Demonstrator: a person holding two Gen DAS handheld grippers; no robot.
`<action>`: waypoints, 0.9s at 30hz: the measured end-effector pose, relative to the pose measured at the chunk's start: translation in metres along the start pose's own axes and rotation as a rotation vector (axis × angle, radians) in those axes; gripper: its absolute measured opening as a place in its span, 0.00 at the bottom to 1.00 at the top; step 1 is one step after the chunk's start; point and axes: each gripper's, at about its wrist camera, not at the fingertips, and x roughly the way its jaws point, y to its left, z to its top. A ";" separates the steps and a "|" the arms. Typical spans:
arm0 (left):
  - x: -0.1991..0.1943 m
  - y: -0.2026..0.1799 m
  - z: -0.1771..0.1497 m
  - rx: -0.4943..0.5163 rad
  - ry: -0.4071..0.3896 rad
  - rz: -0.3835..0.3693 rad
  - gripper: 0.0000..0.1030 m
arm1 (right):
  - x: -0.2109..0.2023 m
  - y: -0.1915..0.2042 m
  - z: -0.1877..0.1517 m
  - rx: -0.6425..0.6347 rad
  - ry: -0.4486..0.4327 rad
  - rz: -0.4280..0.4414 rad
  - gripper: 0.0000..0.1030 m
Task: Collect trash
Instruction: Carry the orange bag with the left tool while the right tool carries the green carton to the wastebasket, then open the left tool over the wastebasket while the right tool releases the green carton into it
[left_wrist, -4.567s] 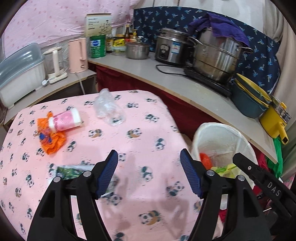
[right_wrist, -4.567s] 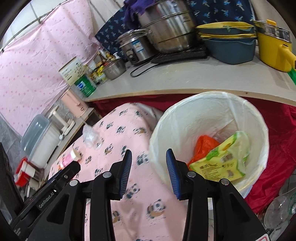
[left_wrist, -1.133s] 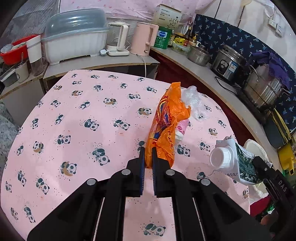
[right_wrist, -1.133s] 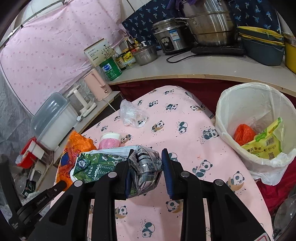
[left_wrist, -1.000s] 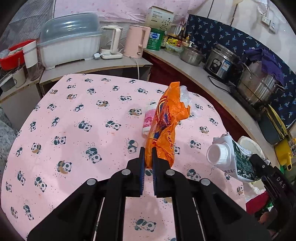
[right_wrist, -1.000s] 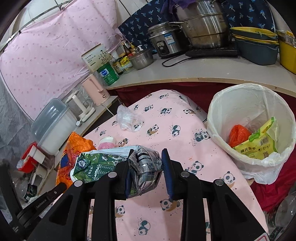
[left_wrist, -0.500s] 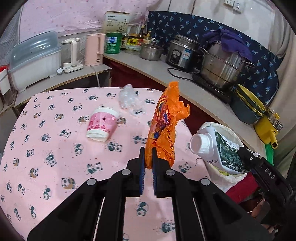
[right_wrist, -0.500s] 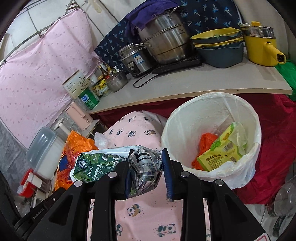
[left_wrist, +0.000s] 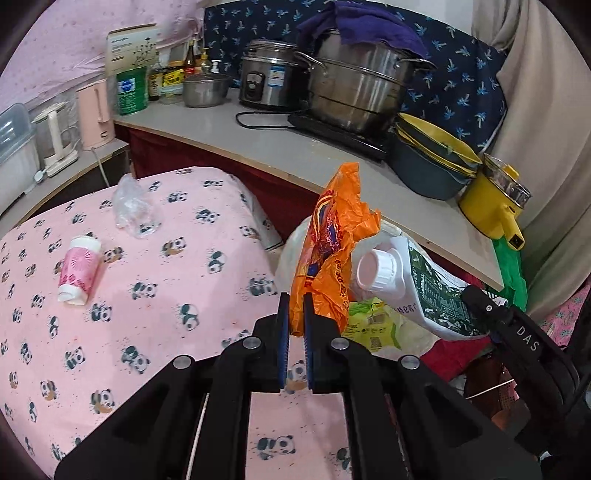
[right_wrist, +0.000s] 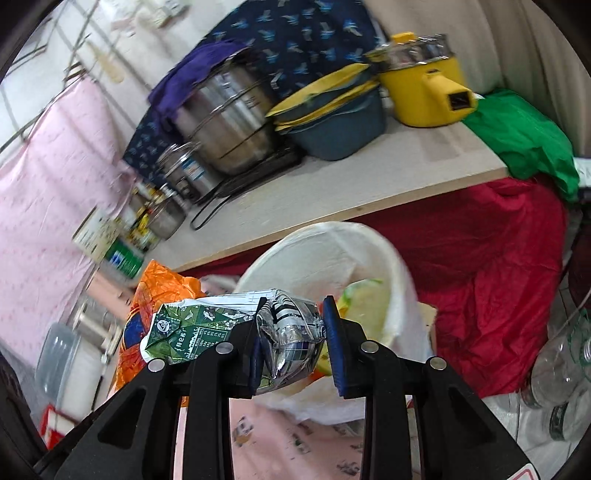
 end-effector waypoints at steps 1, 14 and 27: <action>0.005 -0.007 0.002 0.011 0.003 -0.014 0.06 | 0.002 -0.009 0.004 0.025 -0.006 -0.021 0.27; 0.077 -0.052 0.006 0.087 0.086 -0.061 0.10 | 0.019 -0.059 0.029 0.095 -0.062 -0.171 0.27; 0.070 0.003 0.006 0.009 0.037 0.040 0.43 | 0.062 -0.019 0.026 0.024 0.006 -0.085 0.32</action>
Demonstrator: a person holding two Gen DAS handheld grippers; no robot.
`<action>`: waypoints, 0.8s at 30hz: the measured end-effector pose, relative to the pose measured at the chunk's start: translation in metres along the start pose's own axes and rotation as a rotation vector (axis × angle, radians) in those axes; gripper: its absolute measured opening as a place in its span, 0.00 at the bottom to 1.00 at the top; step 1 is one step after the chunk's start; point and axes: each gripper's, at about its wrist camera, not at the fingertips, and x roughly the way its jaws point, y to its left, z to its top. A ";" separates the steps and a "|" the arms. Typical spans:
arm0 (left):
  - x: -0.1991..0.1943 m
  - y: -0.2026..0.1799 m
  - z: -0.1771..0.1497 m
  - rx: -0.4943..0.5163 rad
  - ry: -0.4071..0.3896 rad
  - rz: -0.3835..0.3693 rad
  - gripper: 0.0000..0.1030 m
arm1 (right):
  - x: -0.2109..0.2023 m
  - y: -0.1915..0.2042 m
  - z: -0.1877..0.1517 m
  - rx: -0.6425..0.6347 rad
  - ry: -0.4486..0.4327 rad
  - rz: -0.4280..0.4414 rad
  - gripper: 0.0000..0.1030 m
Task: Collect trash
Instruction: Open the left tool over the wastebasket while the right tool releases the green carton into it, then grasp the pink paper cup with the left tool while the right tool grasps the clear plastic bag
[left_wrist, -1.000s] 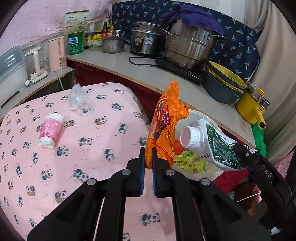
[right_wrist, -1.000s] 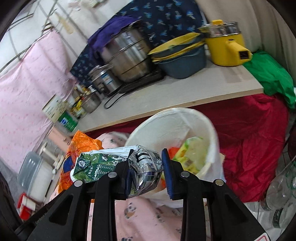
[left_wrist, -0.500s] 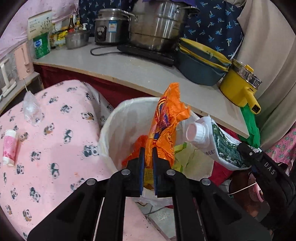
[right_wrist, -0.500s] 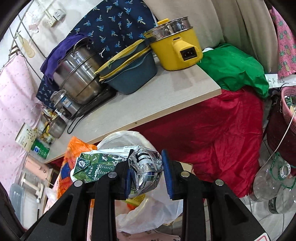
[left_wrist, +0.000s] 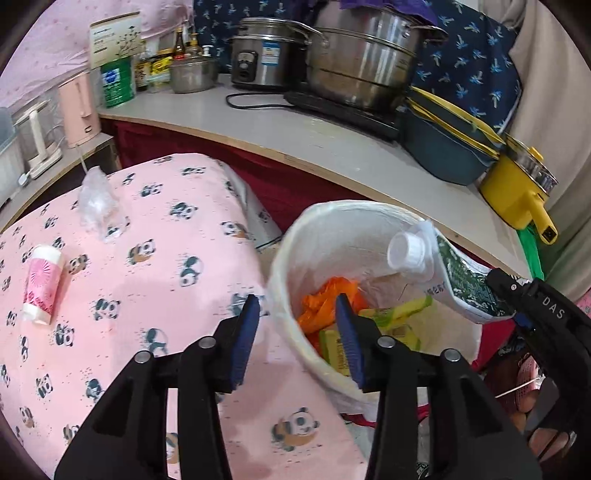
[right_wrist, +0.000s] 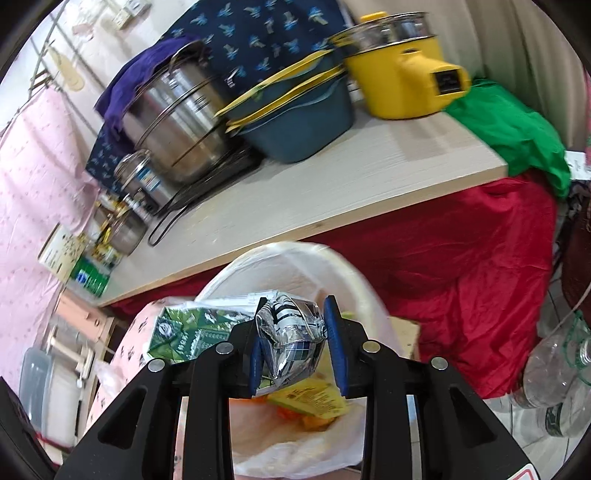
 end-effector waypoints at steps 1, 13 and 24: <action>-0.002 0.005 -0.001 -0.007 -0.004 0.008 0.45 | 0.003 0.006 -0.001 -0.008 0.002 0.004 0.36; -0.020 0.057 -0.015 -0.099 -0.019 0.060 0.52 | -0.004 0.041 -0.017 -0.088 0.022 0.048 0.48; -0.039 0.104 -0.023 -0.179 -0.045 0.159 0.70 | -0.011 0.088 -0.053 -0.213 0.080 0.121 0.58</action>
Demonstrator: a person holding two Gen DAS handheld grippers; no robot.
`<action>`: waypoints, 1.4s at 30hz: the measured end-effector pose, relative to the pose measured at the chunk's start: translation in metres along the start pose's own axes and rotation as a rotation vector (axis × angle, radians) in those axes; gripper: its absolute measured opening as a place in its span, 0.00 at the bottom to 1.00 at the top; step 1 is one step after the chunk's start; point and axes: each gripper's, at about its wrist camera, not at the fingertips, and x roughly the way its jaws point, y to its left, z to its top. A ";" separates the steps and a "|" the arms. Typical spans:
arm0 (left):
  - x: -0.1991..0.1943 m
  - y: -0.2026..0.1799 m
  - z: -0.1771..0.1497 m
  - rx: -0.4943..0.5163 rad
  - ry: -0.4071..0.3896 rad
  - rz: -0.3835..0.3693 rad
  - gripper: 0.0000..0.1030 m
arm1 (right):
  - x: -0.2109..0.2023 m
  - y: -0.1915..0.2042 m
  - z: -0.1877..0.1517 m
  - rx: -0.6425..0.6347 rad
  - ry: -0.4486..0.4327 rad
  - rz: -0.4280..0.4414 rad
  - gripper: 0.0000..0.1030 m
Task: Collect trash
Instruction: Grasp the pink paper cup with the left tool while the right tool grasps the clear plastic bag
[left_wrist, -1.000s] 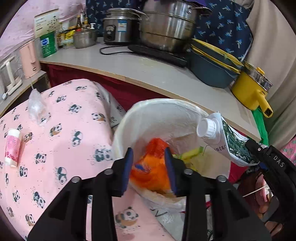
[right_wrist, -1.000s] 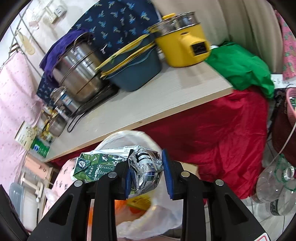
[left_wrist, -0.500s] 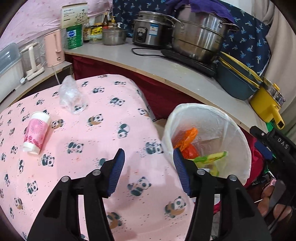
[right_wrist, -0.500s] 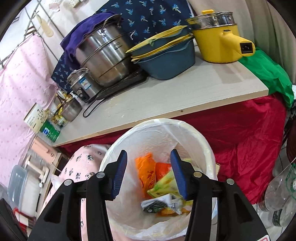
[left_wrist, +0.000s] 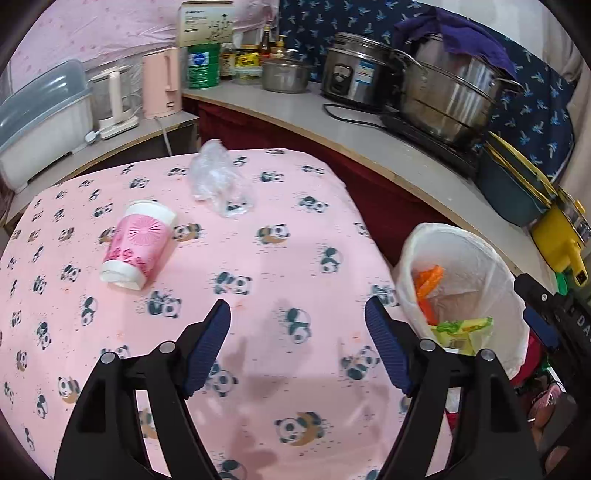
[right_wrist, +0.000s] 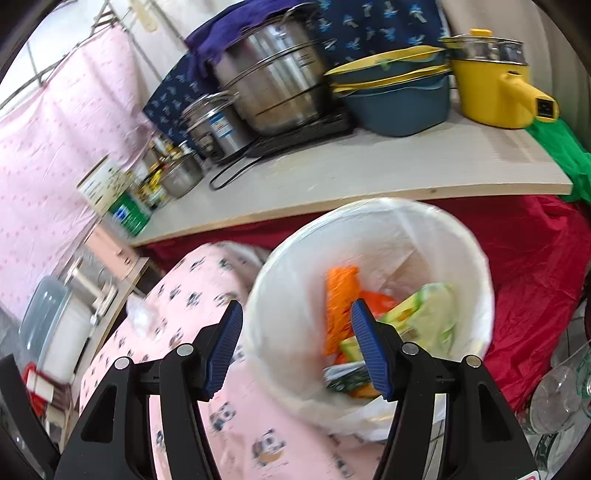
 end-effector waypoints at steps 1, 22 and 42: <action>-0.001 0.005 0.000 -0.003 -0.002 0.007 0.70 | 0.001 0.006 -0.003 -0.013 0.007 0.007 0.58; 0.028 0.125 0.020 -0.075 0.015 0.162 0.88 | 0.056 0.137 -0.055 -0.236 0.180 0.143 0.62; 0.080 0.159 0.046 -0.023 0.071 0.115 0.68 | 0.183 0.243 -0.056 -0.425 0.281 0.144 0.68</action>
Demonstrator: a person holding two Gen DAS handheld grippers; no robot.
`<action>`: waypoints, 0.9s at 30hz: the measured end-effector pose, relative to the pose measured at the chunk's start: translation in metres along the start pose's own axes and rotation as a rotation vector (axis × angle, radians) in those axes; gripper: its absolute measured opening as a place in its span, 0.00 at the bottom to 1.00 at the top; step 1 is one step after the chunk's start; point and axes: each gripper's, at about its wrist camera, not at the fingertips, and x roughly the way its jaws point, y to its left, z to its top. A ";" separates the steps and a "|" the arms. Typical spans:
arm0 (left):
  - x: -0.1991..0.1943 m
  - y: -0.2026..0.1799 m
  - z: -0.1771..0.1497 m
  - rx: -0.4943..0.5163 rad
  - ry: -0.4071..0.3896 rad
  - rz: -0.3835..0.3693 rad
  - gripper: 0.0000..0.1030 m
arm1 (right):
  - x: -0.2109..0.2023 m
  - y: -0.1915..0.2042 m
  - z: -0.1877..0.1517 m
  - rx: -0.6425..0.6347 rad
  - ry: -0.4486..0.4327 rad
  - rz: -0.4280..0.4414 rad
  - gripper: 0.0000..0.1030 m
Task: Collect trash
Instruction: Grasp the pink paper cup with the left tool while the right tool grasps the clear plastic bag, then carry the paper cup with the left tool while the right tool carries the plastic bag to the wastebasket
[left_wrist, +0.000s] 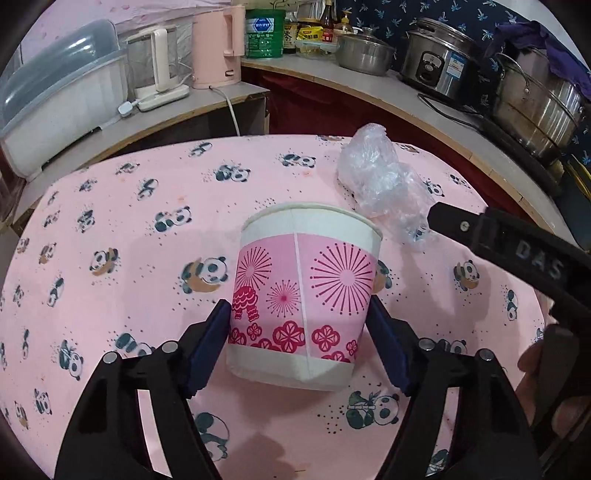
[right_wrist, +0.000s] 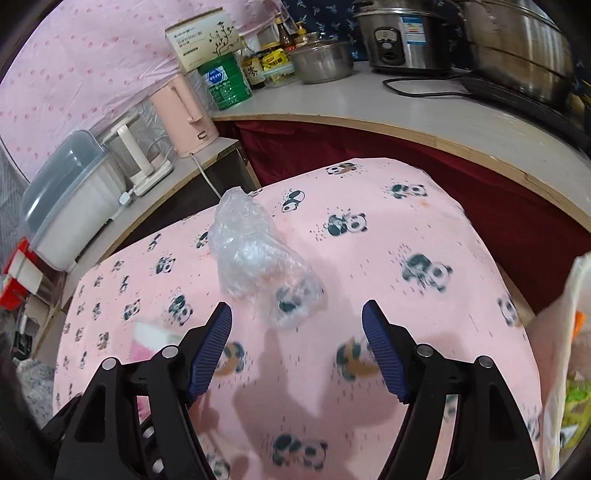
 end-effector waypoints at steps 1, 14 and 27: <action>-0.002 0.000 0.001 0.016 -0.016 0.019 0.68 | 0.006 0.001 0.005 -0.001 0.002 -0.005 0.68; -0.001 0.026 0.013 -0.050 -0.031 0.037 0.68 | 0.052 0.021 0.015 -0.072 0.045 -0.038 0.36; -0.040 -0.006 0.005 -0.027 -0.069 -0.004 0.68 | -0.016 -0.017 0.005 0.008 -0.031 -0.004 0.03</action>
